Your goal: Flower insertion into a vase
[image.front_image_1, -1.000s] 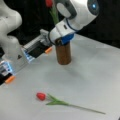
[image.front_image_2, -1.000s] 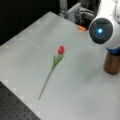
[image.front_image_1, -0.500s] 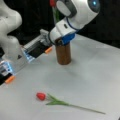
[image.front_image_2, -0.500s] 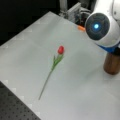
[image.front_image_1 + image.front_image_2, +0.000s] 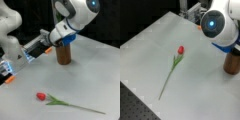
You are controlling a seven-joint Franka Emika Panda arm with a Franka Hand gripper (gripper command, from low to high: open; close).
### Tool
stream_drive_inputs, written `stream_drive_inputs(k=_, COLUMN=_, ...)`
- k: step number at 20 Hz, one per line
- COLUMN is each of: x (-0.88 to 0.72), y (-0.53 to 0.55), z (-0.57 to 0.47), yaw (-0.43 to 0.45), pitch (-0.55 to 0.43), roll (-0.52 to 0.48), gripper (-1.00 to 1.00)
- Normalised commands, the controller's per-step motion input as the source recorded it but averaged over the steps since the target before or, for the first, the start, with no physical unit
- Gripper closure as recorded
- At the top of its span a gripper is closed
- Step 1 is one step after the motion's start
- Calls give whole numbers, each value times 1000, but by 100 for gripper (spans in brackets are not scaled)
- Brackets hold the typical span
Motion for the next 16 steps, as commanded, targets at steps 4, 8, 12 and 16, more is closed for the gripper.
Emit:
stream_drive_inputs(k=4, x=197, y=70, z=-56, yaw=102, pitch=96, roll=-47, gripper=100)
stream_drive_inputs(k=8, x=191, y=79, z=-89, yaw=104, pitch=89, roll=-54, gripper=100)
stream_drive_inputs(k=12, x=195, y=72, z=-91, yaw=97, pitch=58, roll=-61, gripper=-100)
stream_drive_inputs(k=16, x=184, y=68, z=-97, yaw=95, pitch=2, roll=-64, gripper=-100)
